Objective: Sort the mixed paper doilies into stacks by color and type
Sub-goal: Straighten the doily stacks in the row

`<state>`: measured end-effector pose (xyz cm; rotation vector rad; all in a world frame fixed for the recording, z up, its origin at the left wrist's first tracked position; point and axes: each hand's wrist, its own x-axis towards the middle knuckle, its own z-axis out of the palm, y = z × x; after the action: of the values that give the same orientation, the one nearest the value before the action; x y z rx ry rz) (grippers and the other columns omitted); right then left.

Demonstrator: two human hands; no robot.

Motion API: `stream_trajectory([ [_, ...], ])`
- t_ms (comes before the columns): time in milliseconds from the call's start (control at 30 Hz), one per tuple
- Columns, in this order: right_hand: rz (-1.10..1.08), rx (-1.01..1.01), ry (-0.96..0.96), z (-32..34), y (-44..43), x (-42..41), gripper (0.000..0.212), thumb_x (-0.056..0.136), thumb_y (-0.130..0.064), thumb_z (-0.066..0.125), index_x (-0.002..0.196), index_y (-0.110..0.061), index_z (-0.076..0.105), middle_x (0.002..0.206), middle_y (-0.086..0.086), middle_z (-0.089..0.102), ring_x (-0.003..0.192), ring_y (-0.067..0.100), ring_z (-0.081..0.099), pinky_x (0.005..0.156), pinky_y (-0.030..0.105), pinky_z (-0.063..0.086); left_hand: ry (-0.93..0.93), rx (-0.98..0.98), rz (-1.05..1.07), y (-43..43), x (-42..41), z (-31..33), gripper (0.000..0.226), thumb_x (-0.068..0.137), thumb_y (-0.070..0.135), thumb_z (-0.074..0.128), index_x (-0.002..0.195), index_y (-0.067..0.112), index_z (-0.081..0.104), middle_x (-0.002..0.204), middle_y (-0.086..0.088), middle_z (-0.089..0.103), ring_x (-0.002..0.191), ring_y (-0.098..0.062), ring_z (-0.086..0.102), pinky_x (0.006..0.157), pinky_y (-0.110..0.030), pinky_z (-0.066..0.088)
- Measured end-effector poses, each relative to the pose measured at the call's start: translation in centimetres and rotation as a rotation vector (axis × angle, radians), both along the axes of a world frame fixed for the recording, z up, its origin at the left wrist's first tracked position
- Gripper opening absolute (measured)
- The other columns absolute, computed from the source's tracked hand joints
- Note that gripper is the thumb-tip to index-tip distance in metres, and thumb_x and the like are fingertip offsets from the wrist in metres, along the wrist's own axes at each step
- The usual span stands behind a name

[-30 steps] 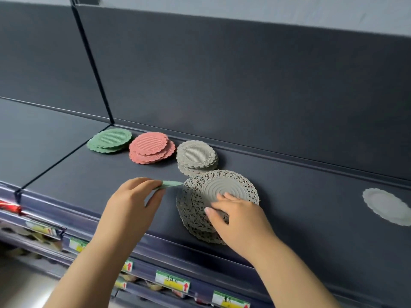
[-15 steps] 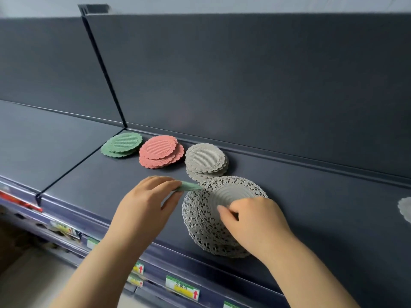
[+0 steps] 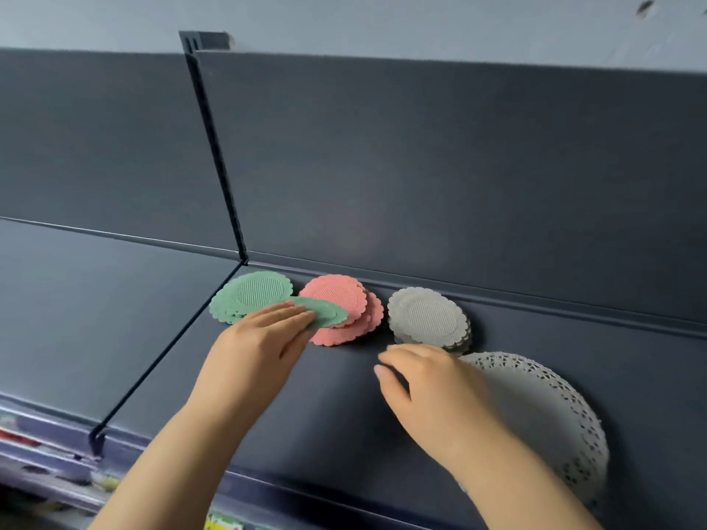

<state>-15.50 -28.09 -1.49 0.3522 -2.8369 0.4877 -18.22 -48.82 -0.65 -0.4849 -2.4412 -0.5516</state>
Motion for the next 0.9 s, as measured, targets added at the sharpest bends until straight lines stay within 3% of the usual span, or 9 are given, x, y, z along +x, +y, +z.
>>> stream_trajectory([
  [133,-0.043,-0.027,0.029,-0.3,-4.2,-1.0,0.026,0.089,-0.037,0.047,0.103,-0.026,0.066,0.112,-0.011,0.065,0.107,0.009,0.055,0.088,0.026,0.043,-0.006,0.015,0.05,-5.9,-4.1,-0.8,0.02,0.08,0.015,0.061,0.092,0.007,0.075,0.098,-0.004,0.073,0.101,-0.028,0.065,0.079,-0.044,0.052],
  [200,-0.079,-0.055,0.032,-0.4,-6.0,-1.3,0.025,0.089,-0.035,0.05,0.106,-0.027,0.066,0.116,-0.011,0.064,0.11,0.009,0.054,0.091,0.027,0.043,-0.111,-0.011,0.046,-8.0,-6.3,-1.6,0.019,0.087,0.015,0.059,0.097,0.006,0.072,0.102,-0.005,0.071,0.108,-0.029,0.062,0.078,-0.042,0.053],
  [333,-0.11,-0.005,-0.014,-0.8,-8.7,-1.5,0.031,0.091,-0.04,0.042,0.114,-0.031,0.061,0.125,-0.016,0.056,0.118,0.002,0.045,0.093,0.023,0.039,-0.356,-0.208,-0.018,-9.7,-9.0,-4.2,0.032,0.098,0.022,0.042,0.123,0.01,0.058,0.129,-0.004,0.056,0.125,-0.019,0.045,0.094,-0.038,0.044],
  [467,-0.137,0.033,-0.025,-0.6,-10.4,-1.8,0.032,0.092,-0.041,0.039,0.114,-0.031,0.059,0.121,-0.016,0.057,0.115,0.003,0.047,0.089,0.024,0.042,-0.377,-0.312,-0.01,-9.9,-9.5,-4.5,0.042,0.1,0.034,0.031,0.138,0.019,0.04,0.145,0.004,0.039,0.135,-0.013,0.03,0.104,-0.029,0.033],
  [567,-0.144,0.056,-0.017,-0.4,-11.3,-2.1,0.03,0.092,-0.04,0.04,0.112,-0.029,0.06,0.114,-0.013,0.061,0.108,0.007,0.051,0.085,0.027,0.045,-0.378,-0.43,0.03,-10.0,-8.8,-4.0,0.046,0.099,0.039,0.03,0.142,0.022,0.029,0.151,0.005,0.028,0.138,-0.012,0.023,0.103,-0.03,0.033],
  [667,-0.143,0.07,-0.019,-0.3,-11.8,-2.1,0.031,0.092,-0.04,0.041,0.115,-0.03,0.058,0.115,-0.014,0.061,0.108,0.007,0.052,0.084,0.025,0.045,-0.297,-0.491,0.033,-9.7,-7.2,-3.2,0.041,0.097,0.038,0.03,0.136,0.025,0.033,0.138,0.006,0.039,0.128,-0.015,0.035,0.096,-0.03,0.036],
  [900,-0.186,0.077,-0.037,-0.6,-11.2,-0.9,0.033,0.091,-0.041,0.042,0.119,-0.033,0.055,0.121,-0.018,0.057,0.112,0.004,0.049,0.085,0.023,0.044,-0.174,-0.349,-0.119,-8.7,-2.7,-0.4,0.035,0.094,0.034,0.036,0.124,0.024,0.051,0.115,0.008,0.06,0.106,-0.02,0.056,0.087,-0.031,0.043],
])
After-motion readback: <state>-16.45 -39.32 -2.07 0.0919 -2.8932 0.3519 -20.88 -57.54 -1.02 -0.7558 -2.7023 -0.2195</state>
